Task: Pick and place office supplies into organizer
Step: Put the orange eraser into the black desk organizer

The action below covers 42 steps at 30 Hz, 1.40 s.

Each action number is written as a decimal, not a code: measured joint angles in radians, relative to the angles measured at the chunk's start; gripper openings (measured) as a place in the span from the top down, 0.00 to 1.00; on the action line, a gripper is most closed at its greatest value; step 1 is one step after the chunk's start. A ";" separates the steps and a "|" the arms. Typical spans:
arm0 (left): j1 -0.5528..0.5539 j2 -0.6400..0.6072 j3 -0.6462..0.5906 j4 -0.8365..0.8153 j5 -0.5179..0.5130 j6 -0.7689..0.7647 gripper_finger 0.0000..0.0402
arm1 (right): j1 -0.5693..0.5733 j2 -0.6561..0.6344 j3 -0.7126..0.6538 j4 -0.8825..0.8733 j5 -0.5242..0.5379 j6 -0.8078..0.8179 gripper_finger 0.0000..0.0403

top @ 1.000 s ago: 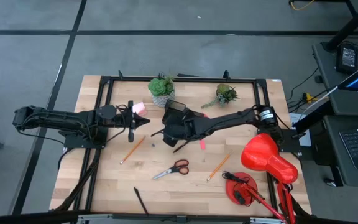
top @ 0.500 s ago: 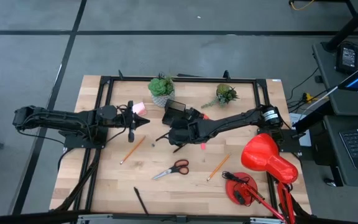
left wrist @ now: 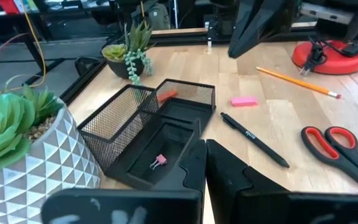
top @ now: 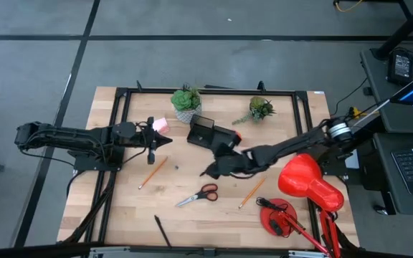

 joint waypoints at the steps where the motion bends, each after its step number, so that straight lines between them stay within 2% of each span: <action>1: 0.000 0.000 0.000 -0.001 0.000 0.001 0.99 | 0.007 -0.016 -0.033 0.053 -0.001 0.003 1.00; 9: 0.000 0.000 0.000 -0.020 0.001 0.001 0.99 | 0.049 -0.128 -0.253 0.344 0.000 -0.091 1.00; 18: 0.000 0.000 0.000 -0.040 -0.002 0.002 0.99 | 0.031 -0.227 -0.463 0.449 0.009 -0.065 1.00; 23: 0.000 0.000 0.000 -0.049 -0.002 0.002 0.99 | 0.014 -0.281 -0.522 0.465 0.010 -0.115 1.00; 30: 0.000 0.000 0.000 -0.084 -0.004 0.001 0.99 | -0.015 -0.336 -0.617 0.472 0.009 -0.057 0.98; 33: 0.000 0.000 0.000 -0.082 -0.004 0.000 0.99 | -0.035 -0.346 -0.651 0.471 0.009 -0.012 0.95; 37: 0.000 0.000 0.000 -0.087 -0.007 0.001 0.99 | -0.072 -0.350 -0.682 0.458 0.006 -0.035 0.89; 42: 0.000 0.000 0.000 -0.088 -0.022 -0.001 0.99 | -0.130 -0.350 -0.691 0.426 -0.069 -0.092 0.80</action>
